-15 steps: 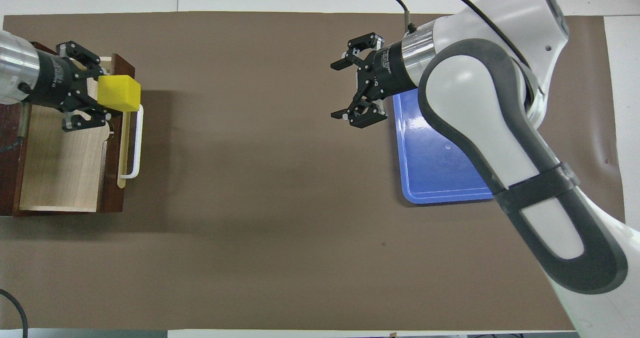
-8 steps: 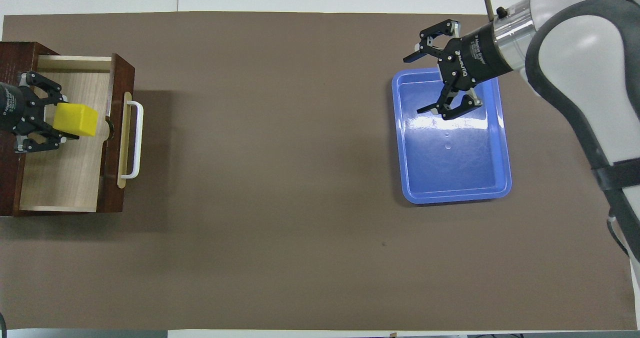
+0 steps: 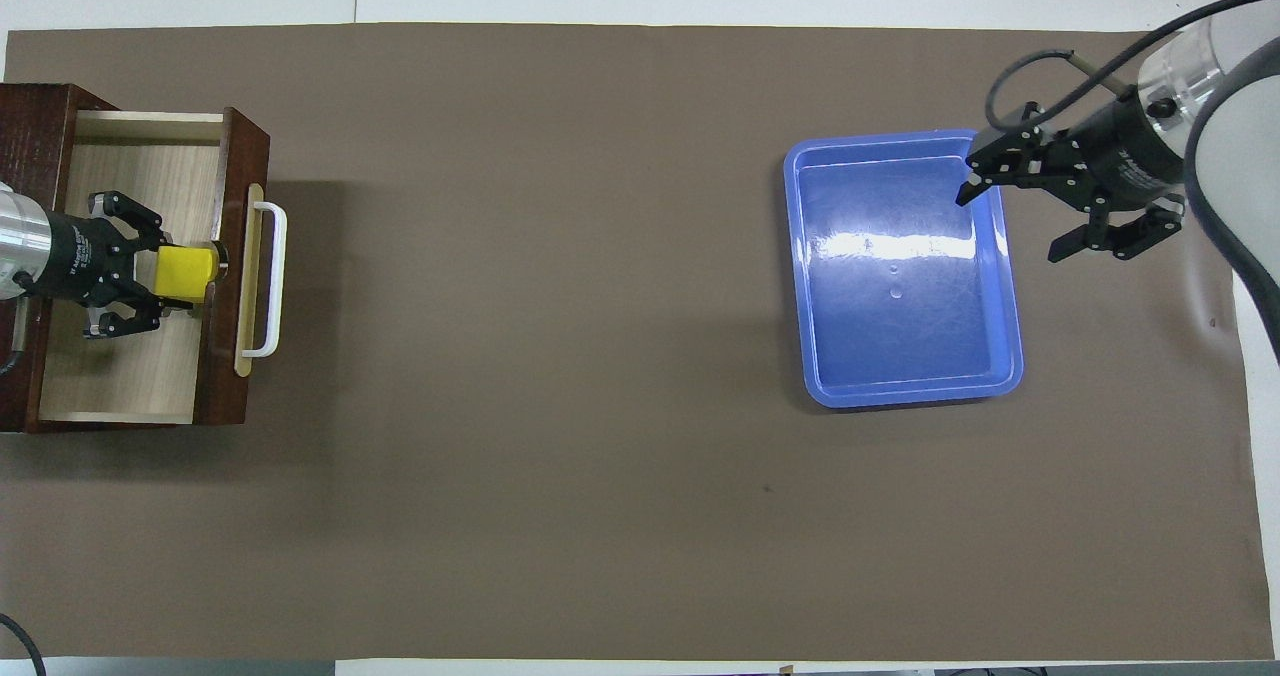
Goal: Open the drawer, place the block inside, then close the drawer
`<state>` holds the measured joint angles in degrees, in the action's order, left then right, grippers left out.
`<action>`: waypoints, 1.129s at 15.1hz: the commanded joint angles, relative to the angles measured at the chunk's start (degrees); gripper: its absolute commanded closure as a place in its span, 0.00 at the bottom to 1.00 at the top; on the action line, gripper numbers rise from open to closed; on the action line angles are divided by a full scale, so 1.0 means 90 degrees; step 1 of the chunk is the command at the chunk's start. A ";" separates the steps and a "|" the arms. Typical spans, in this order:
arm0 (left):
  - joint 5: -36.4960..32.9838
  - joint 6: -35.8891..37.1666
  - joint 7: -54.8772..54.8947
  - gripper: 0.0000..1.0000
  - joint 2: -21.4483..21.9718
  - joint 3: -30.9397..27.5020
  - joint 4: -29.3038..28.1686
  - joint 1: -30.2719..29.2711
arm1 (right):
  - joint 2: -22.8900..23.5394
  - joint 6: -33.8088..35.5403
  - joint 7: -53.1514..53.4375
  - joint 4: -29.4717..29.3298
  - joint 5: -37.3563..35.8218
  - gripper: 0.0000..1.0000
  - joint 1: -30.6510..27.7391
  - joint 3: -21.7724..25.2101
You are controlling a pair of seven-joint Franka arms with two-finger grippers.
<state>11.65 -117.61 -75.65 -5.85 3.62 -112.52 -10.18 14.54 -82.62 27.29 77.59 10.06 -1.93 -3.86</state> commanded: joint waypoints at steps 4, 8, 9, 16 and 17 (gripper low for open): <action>-0.0318 0.0809 0.0183 0.00 0.0191 0.0057 0.0682 0.0105 | -0.1154 0.0127 -0.2961 0.0723 -0.0874 0.00 -0.0624 -0.0070; -0.1153 0.1340 -0.0450 0.00 -0.0102 0.0067 0.1380 0.1177 | -0.1938 0.0166 -0.3559 0.1524 -0.1088 0.00 -0.0674 -0.0021; -0.1409 0.1243 -0.0829 0.00 -0.0044 0.0067 0.1157 0.1460 | -0.1977 0.0166 -0.3666 0.1661 -0.1108 0.00 -0.0684 -0.0001; -0.2045 0.0179 -0.1907 0.00 0.0308 0.0067 -0.0104 0.1659 | -0.1831 -0.0068 -0.3814 0.1702 -0.1411 0.00 -0.0664 0.0018; -0.2056 0.0022 -0.1907 0.00 0.0328 0.0057 -0.0183 0.1620 | -0.1802 -0.0049 -0.3814 0.1673 -0.1411 0.00 -0.0664 0.0018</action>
<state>-5.06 -113.65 -92.13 -5.98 4.38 -109.30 4.95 -1.74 -82.36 -5.93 92.27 -1.62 -7.44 -3.48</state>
